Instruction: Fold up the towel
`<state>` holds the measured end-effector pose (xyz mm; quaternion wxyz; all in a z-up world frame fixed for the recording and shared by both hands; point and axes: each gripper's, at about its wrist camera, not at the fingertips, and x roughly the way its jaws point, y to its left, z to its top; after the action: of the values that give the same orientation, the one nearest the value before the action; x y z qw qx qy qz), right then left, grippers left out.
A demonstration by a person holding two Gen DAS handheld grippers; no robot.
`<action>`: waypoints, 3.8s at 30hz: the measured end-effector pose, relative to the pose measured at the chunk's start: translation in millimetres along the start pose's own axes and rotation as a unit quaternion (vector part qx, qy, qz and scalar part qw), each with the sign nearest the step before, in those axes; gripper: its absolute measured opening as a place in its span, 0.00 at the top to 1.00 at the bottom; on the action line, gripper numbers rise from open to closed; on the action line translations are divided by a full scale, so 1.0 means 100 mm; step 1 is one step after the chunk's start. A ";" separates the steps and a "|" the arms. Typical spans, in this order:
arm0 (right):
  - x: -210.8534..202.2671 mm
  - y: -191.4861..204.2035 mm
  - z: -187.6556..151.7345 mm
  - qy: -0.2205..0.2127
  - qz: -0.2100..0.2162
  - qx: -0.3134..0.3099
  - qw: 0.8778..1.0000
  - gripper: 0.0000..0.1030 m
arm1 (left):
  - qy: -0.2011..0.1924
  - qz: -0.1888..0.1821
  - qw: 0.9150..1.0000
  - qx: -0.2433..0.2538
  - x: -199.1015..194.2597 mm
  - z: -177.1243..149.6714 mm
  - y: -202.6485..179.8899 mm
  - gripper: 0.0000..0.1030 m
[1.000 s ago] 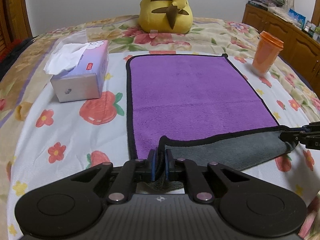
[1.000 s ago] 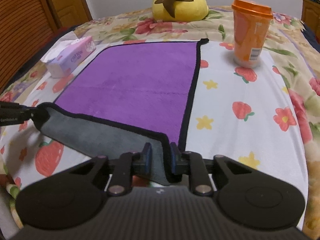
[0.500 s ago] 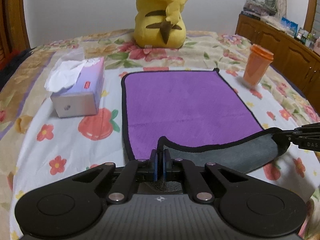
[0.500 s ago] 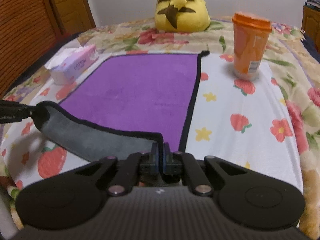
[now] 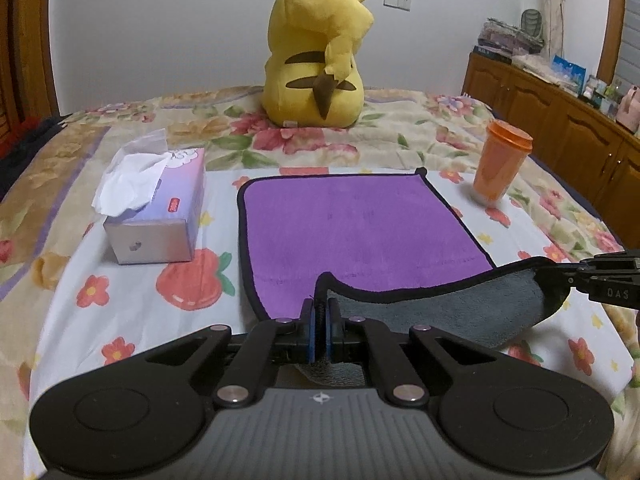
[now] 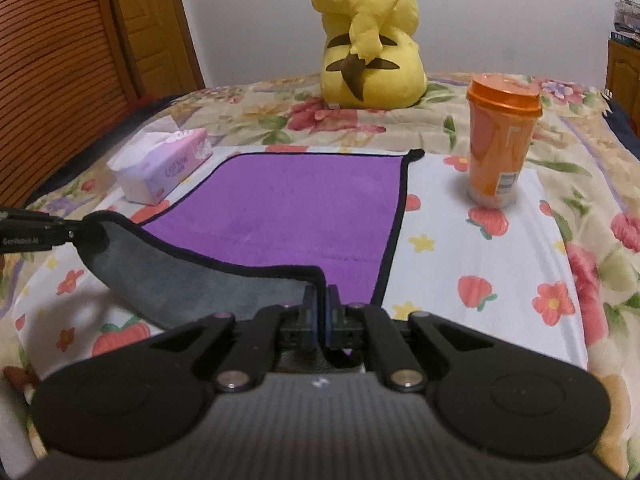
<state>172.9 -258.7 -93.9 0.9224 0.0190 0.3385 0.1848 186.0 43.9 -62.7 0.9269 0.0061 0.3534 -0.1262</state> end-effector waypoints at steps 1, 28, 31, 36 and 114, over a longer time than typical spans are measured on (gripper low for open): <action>0.00 0.00 0.01 -0.002 0.000 -0.001 1.000 0.96 | -0.003 0.000 1.000 0.000 -0.01 0.01 0.00 0.92; 0.01 -0.04 0.22 -0.043 0.001 -0.015 0.999 0.96 | -0.031 0.020 0.999 0.030 0.05 0.28 -0.04 0.92; 0.05 -0.06 0.23 -0.041 0.002 -0.020 0.999 0.96 | -0.027 0.024 0.999 0.035 0.10 0.30 -0.03 0.92; 0.12 -0.09 0.22 -0.034 0.002 -0.023 0.999 0.96 | -0.024 0.025 0.999 0.042 0.17 0.32 -0.02 0.92; 0.82 -0.38 1.15 -0.107 -0.038 -0.050 0.992 0.96 | -0.113 0.064 0.990 0.046 0.92 1.25 0.14 0.93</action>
<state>315.6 -254.2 -62.5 0.9596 -0.0203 0.2286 0.1628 337.5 24.1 -30.0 0.9657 0.0574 0.2395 -0.0825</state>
